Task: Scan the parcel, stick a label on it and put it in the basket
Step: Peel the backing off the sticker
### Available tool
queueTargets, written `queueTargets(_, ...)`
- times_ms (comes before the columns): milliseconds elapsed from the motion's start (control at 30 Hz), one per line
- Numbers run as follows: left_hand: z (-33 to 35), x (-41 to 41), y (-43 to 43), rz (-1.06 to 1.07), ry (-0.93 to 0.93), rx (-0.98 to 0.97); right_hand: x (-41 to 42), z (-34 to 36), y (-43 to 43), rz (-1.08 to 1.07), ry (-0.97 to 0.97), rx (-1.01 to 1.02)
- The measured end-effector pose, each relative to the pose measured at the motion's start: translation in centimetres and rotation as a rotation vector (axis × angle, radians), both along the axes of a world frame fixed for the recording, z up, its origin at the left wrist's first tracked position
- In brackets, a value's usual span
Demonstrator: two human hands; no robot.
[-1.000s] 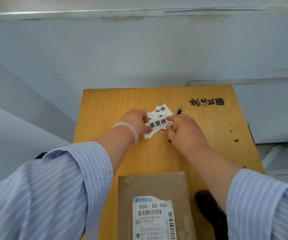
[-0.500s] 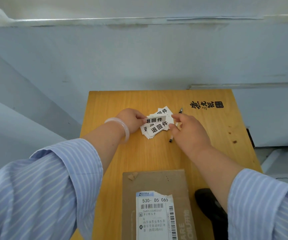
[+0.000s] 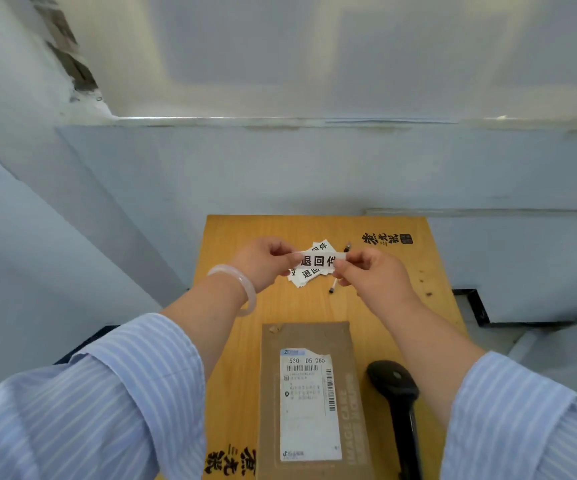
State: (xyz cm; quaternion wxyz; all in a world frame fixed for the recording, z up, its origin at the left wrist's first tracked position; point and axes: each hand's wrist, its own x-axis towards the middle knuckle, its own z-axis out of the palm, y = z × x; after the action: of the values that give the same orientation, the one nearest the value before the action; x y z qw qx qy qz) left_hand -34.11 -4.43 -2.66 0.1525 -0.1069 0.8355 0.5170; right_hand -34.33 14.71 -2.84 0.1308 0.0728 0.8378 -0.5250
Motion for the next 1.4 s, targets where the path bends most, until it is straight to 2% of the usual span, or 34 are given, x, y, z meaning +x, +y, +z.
queueTargets(167, 3.5, 4.9, 0.5, 0.106, -0.001, 0.132, 4.0, 5.1, 1.2, -0.007, 0.057, -0.111)
queueTargets(367, 6.3, 9.0, 1.2, 0.134, -0.021, 0.266, 7.7, 8.3, 2.2, 0.033, 0.074, -0.109)
queueTargets(667, 8.8, 11.5, 1.9, 0.123, -0.008, 0.293, 10.0, 10.4, 3.1, 0.065, 0.114, -0.095)
queueTargets(1100, 9.3, 13.1, 1.8, 0.091, 0.002, 0.219, 11.3, 10.8, 3.9, 0.128, 0.114, -0.072)
queueTargets(1400, 9.3, 13.6, 2.0, 0.093, -0.030, 0.311, 11.6, 10.5, 4.3, 0.141, 0.106, -0.068)
